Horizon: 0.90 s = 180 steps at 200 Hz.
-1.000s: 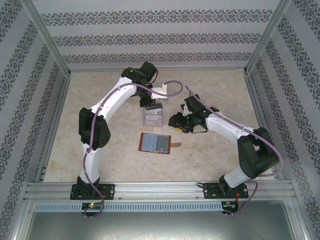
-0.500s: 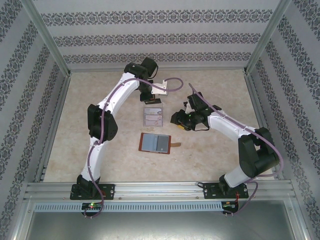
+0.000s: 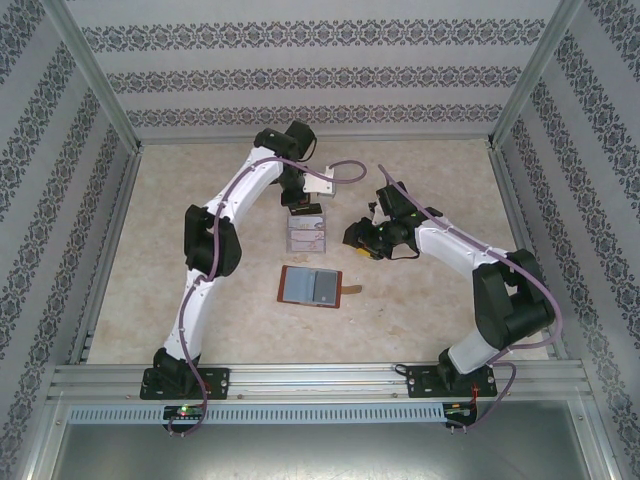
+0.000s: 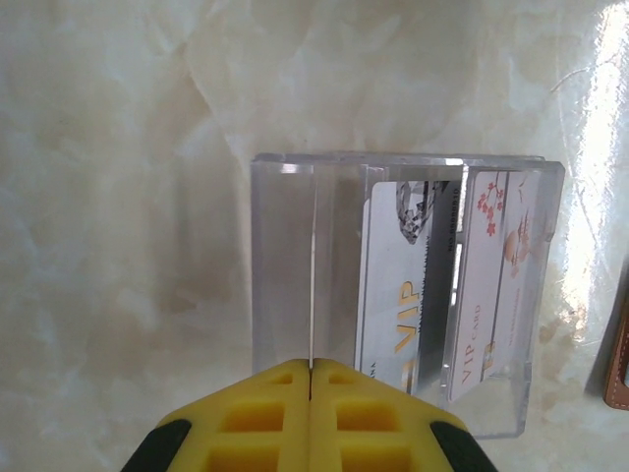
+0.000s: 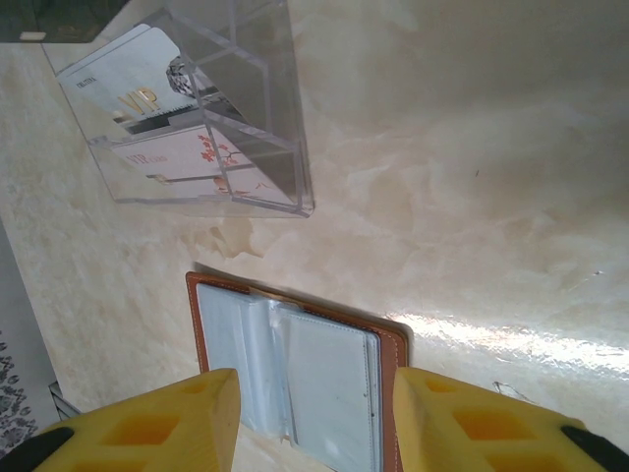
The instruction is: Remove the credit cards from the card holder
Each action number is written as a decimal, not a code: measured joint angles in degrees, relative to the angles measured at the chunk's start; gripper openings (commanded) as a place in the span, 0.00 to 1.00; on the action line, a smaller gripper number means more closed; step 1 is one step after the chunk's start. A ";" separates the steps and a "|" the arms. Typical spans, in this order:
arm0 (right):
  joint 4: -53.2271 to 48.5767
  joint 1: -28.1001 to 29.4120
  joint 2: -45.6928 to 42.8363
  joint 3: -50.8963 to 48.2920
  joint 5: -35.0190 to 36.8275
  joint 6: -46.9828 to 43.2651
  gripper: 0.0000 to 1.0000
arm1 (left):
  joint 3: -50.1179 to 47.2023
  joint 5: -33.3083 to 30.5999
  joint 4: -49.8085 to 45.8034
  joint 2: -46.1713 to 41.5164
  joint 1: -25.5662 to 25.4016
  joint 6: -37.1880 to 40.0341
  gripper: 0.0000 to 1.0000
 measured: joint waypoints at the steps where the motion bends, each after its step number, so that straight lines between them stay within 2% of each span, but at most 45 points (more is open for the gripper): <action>1: 0.02 0.00 0.04 0.00 -0.02 0.00 0.47 | 0.00 0.00 -0.02 0.02 0.00 0.02 0.00; 46: 0.00 0.00 0.61 0.17 -0.04 0.00 0.46 | 0.39 0.59 -0.94 1.97 0.00 0.28 0.00; 63: 0.00 0.00 0.79 0.20 -0.04 0.00 0.47 | 0.52 0.37 -0.90 2.03 0.02 0.31 0.08; 90: 0.00 0.00 0.92 0.20 -0.04 0.00 0.47 | 0.72 -1.64 -0.44 2.25 0.04 0.17 0.14; 129: 0.00 0.00 0.92 0.20 -0.04 0.00 0.46 | 0.72 -4.66 1.33 2.73 0.35 -0.59 0.18; 180: 0.00 0.00 0.92 0.20 -0.04 0.00 0.46 | 0.72 -6.23 3.98 2.73 0.63 -1.99 0.19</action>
